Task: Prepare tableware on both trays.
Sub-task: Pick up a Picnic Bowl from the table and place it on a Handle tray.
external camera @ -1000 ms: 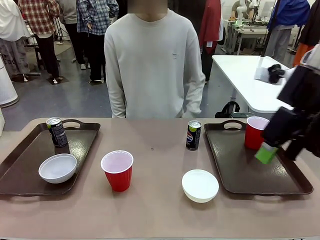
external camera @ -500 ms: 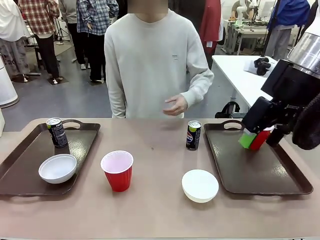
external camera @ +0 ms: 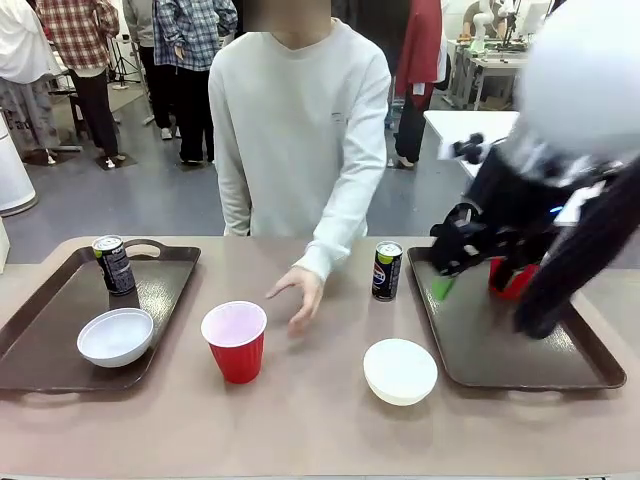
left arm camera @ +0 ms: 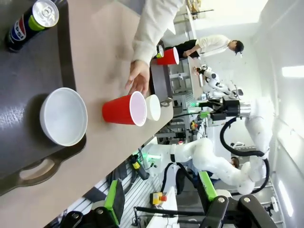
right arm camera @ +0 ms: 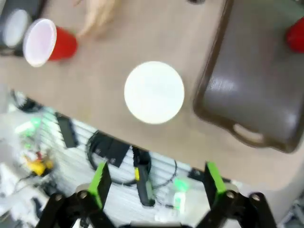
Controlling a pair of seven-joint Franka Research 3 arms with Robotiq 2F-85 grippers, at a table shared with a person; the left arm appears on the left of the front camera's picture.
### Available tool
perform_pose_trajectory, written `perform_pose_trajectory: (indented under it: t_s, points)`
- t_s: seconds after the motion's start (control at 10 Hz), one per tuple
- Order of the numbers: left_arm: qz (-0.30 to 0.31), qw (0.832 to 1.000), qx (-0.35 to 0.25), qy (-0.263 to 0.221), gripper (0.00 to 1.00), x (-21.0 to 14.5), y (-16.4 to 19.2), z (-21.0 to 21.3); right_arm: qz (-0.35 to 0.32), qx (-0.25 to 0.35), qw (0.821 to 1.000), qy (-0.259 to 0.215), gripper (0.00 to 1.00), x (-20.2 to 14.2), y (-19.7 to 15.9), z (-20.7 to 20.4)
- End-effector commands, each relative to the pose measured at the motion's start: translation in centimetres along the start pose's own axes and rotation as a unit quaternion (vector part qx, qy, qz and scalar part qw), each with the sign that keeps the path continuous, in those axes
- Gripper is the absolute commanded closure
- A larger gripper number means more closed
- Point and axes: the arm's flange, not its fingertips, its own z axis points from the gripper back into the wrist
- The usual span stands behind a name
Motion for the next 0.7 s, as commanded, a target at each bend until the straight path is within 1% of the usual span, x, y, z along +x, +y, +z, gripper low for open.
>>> perform_pose_trajectory:
  t_s: [0.0,0.1,0.2,0.3,0.4,0.6]
  points:
    - [0.004,1.0,0.002,-0.001,0.18,0.0,-0.1,0.2,-0.015,0.0,0.998,0.06,0.0,3.9,1.3,-3.7]
    - [0.004,1.0,0.002,-0.001,0.18,0.0,-0.1,0.2,-0.026,0.012,0.997,0.067,0.0,4.6,1.1,-5.0]
    - [0.004,1.0,0.002,-0.001,0.18,0.0,-0.1,0.2,-0.045,-0.004,0.997,0.065,0.0,5.3,0.8,-6.2]
    - [0.004,1.0,0.002,-0.001,0.18,0.0,-0.1,0.2,-0.052,-0.006,0.997,0.062,0.0,5.7,0.3,-7.2]
    - [0.004,1.0,0.002,-0.001,0.18,0.0,-0.1,0.2,-0.04,0.012,0.997,0.066,0.0,5.1,0.0,-7.3]
    - [0.004,1.0,0.002,-0.001,0.18,0.0,-0.1,0.2,-0.033,0.003,0.997,0.073,0.0,4.9,0.3,-7.9]
